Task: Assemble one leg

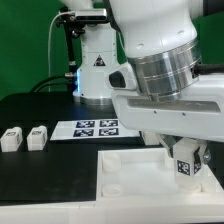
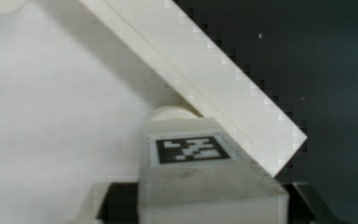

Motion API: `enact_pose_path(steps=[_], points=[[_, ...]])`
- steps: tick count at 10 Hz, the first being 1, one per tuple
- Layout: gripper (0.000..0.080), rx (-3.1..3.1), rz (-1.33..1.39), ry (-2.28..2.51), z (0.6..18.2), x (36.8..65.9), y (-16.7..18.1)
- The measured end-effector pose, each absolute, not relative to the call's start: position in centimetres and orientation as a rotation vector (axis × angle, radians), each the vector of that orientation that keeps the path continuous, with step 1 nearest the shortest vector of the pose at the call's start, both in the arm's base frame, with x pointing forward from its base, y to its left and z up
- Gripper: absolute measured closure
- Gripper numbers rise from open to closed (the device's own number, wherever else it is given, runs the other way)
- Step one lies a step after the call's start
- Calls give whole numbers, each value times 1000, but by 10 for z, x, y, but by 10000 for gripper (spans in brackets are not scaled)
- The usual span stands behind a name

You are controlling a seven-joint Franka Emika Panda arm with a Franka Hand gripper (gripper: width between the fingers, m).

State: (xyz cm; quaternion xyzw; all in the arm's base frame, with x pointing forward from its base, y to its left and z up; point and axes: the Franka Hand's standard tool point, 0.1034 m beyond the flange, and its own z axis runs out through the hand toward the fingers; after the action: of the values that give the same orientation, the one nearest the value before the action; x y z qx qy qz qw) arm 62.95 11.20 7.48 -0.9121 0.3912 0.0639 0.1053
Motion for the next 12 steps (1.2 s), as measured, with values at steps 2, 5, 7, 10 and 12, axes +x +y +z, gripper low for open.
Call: enact_pose_path(steps=[2, 5, 7, 10, 12], points=[[499, -2580, 219, 1381, 75, 630, 112], [500, -2091, 195, 1982, 71, 624, 119], [504, -2115, 195, 1952, 69, 623, 121], [197, -2267, 174, 1766, 67, 621, 122], [159, -2573, 201, 1390, 75, 618, 127]])
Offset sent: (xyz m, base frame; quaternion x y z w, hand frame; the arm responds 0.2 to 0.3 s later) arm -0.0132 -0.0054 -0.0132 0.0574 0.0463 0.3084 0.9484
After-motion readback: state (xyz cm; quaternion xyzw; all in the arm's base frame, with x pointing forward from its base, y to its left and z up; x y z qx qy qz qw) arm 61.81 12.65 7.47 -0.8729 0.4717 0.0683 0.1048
